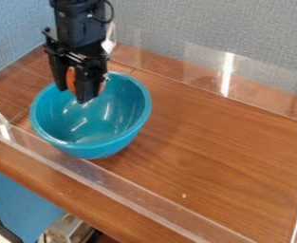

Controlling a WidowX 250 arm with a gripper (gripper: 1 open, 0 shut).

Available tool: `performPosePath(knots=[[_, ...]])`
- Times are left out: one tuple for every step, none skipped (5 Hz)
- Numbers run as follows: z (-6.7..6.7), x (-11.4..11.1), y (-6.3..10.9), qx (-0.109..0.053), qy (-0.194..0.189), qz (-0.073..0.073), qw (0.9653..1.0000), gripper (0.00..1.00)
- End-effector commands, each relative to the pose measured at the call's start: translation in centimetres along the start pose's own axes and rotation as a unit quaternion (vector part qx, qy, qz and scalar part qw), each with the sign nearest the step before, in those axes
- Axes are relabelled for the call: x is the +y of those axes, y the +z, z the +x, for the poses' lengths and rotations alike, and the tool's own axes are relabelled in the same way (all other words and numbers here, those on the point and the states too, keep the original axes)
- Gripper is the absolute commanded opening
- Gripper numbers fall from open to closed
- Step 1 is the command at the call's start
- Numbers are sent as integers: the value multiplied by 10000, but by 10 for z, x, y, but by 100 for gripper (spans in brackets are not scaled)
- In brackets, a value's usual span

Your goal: Remove the mushroom from inside the blue bowl and put it on the table

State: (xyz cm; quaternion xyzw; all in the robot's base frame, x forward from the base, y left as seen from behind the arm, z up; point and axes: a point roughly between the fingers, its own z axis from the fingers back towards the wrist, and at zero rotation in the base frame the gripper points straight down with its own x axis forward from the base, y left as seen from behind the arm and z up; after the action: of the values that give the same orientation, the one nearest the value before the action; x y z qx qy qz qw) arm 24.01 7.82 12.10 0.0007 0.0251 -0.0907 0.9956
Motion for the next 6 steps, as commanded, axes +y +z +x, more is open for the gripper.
performPosePath(knots=[[6, 0, 24, -395, -11, 217, 9990, 0], [6, -2, 24, -395, -4, 224, 9990, 0], [7, -2, 23, -387, 5, 226, 9990, 0], [7, -3, 22, -381, 14, 228, 9990, 0], [7, -3, 21, -373, 23, 229, 9990, 0], [6, -4, 22, -387, 21, 233, 9990, 0]])
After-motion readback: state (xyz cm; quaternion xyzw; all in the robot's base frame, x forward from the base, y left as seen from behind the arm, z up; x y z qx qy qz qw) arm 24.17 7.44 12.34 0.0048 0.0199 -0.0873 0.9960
